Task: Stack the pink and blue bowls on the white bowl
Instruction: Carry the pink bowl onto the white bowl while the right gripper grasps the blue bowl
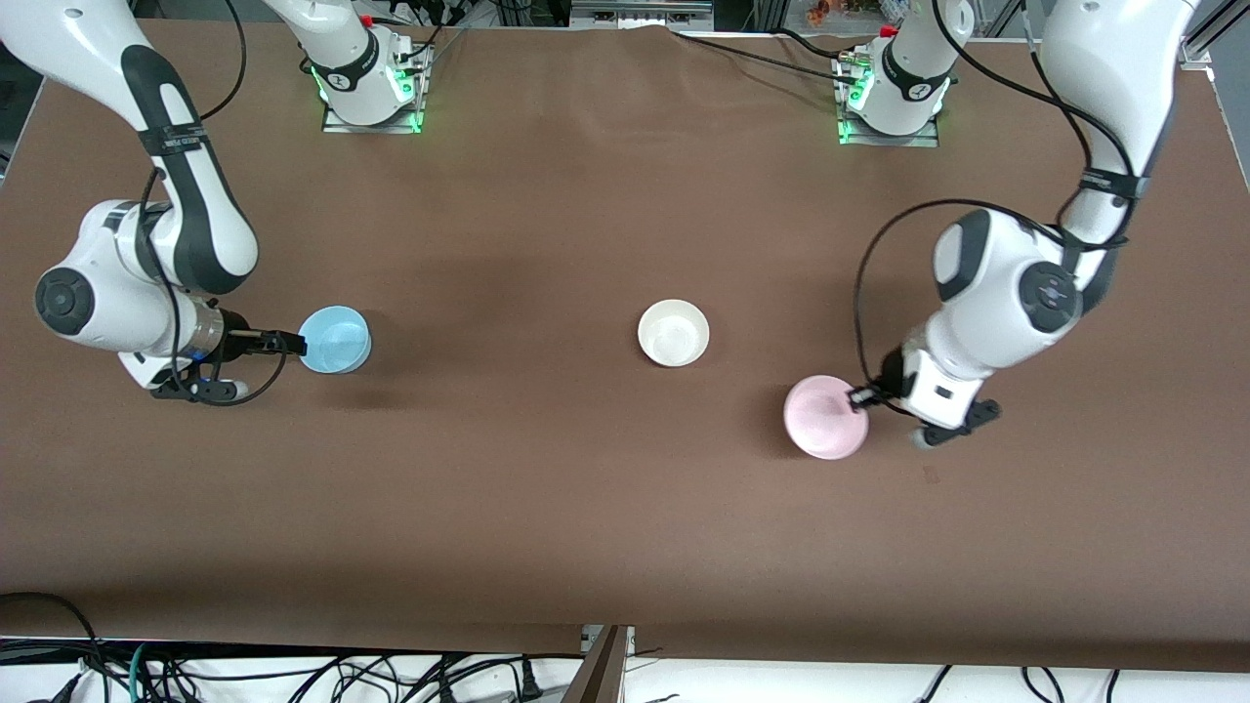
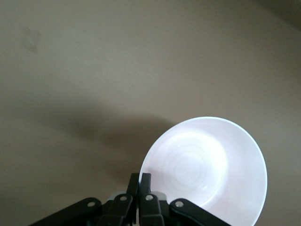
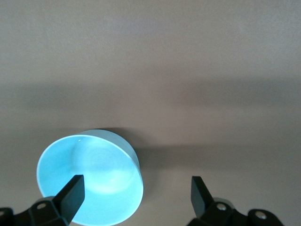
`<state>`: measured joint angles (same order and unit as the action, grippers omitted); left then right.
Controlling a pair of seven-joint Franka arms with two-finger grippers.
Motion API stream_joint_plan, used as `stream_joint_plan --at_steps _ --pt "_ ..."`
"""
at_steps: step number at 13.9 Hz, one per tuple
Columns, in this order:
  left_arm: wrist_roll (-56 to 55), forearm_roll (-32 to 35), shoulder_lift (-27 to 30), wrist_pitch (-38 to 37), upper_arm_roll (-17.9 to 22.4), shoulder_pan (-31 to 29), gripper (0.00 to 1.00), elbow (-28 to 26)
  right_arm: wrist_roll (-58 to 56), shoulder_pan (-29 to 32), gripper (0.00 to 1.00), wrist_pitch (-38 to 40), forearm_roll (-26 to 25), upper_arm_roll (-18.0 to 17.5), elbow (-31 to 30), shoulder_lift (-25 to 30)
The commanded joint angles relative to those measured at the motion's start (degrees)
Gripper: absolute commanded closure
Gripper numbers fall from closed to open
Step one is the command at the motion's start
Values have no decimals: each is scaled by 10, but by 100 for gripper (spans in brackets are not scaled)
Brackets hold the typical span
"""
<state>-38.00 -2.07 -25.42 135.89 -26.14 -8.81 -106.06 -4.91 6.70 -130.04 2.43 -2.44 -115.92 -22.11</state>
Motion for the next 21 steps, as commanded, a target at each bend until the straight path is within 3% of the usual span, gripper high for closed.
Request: stream_joint_plan --at_steps 1,4,8,9,15,20,21 --pt "-62 -4 49 -2 -41 -4 100 -53 -29 5 0 -47 12 -3 -54 33" --pt "-141 2 61 2 -71 19 100 -69 -40 5 0 -97 12 -3 -85 36" --pt "-303 88 53 44 -72 87 100 -92 -58 5 1 -152 37 -4 -124 35" --pt "-324 95 53 71 -72 96 100 -108 -58 5 6 -152 46 -4 -127 34" --pt "-402 137 52 110 -72 122 100 -138 -57 5 73 -152 53 -5 -127 29" --pt "-509 239 39 175 -72 133 100 -180 -56 5 100 -148 53 -6 -125 29" --pt "-527 255 34 175 -72 133 100 -180 -57 4 100 -148 53 -7 -124 29"
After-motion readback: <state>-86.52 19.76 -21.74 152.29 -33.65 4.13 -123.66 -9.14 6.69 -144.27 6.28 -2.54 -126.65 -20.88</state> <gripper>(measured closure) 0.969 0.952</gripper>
